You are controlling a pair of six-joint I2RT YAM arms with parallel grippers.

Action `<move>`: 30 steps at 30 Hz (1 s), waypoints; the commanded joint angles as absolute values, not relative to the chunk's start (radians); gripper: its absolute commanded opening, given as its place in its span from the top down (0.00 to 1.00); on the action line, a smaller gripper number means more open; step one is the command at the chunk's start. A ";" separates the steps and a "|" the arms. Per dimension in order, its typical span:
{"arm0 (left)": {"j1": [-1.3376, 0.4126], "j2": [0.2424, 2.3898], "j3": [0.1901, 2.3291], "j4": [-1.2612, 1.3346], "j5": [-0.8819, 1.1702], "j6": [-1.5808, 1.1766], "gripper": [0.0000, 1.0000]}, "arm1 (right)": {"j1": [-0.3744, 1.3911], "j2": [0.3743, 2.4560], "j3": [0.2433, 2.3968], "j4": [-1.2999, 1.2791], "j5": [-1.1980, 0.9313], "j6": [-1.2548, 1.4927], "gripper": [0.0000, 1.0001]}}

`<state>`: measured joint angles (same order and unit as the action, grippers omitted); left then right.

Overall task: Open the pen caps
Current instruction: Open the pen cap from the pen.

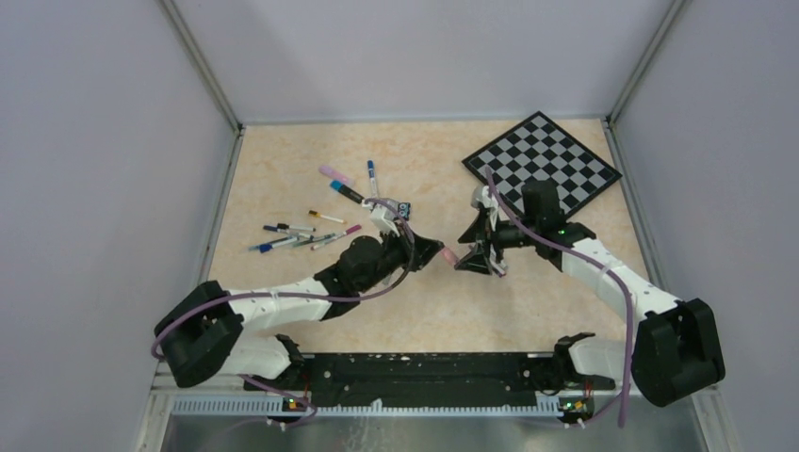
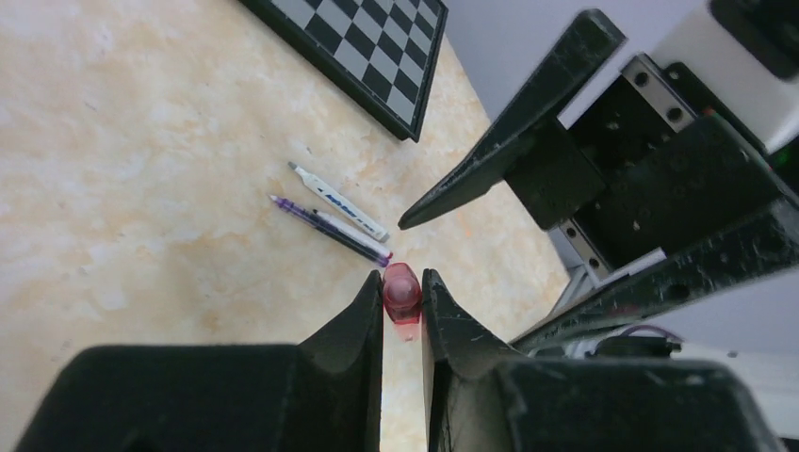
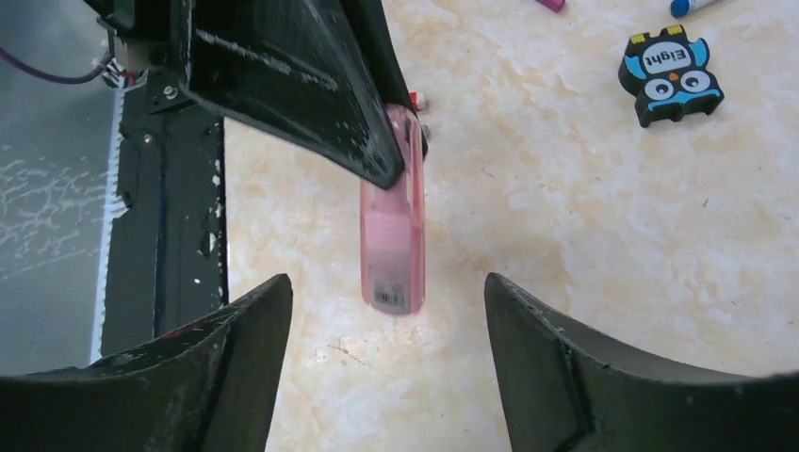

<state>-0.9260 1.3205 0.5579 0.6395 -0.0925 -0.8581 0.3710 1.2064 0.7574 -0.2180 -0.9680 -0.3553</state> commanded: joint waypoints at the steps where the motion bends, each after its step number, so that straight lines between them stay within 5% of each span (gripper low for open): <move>1: -0.912 1.174 0.499 0.789 -0.014 -0.557 1.00 | 0.332 1.175 0.759 -0.261 -1.138 -0.425 0.24; 13: -0.899 1.017 0.464 0.739 0.342 -0.227 1.00 | 0.329 1.172 0.695 -0.134 -1.383 -0.327 0.19; 30: -0.899 1.145 0.521 0.781 0.460 -0.273 1.00 | 0.412 1.199 0.702 -0.151 -1.318 -0.347 0.46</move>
<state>-0.9031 1.1374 0.4782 0.7116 0.4316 -0.2634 0.3901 1.1980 0.6815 -0.1642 -1.3216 -0.3115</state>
